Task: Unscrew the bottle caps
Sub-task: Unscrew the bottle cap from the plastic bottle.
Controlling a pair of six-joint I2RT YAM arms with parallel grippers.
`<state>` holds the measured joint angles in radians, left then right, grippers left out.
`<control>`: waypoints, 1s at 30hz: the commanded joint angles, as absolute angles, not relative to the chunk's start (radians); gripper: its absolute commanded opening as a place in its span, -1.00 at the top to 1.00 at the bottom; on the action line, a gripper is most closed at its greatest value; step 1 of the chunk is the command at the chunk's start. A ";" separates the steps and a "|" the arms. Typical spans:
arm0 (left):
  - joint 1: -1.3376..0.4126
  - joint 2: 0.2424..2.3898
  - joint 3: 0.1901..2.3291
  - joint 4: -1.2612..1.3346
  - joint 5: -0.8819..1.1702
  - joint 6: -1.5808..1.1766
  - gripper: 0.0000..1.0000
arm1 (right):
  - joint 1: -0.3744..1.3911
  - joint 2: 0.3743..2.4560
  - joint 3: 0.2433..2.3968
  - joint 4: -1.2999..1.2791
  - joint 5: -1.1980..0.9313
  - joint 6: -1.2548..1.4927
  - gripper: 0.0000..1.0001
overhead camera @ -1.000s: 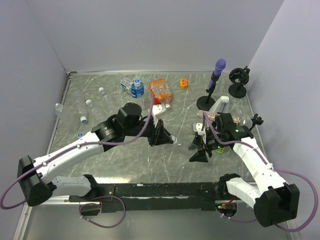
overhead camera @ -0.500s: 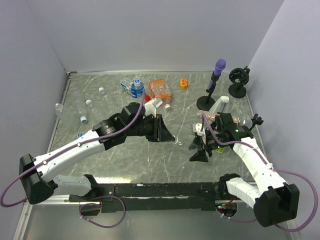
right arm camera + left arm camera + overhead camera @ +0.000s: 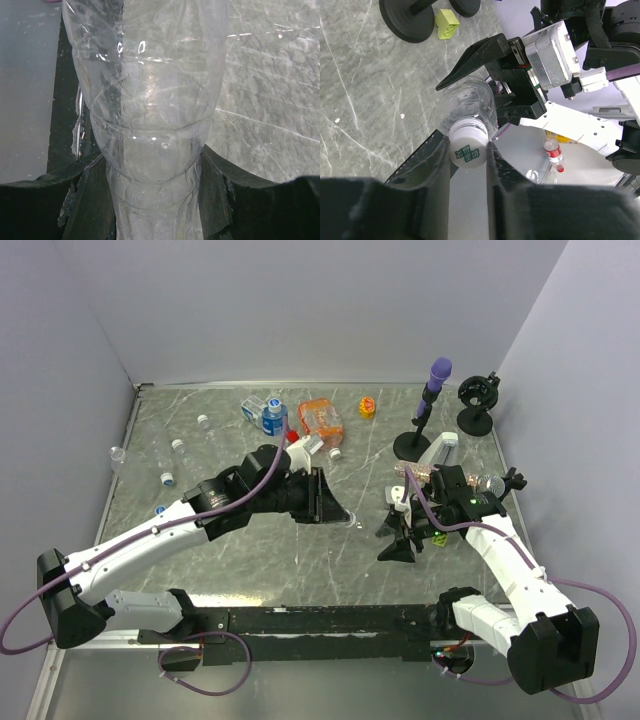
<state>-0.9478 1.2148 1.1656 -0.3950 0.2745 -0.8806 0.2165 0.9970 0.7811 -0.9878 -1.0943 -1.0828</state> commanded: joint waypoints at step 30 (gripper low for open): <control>-0.927 0.934 0.805 -0.541 0.020 -0.730 -0.92 | 0.222 0.985 0.807 -0.977 -1.120 -1.115 0.74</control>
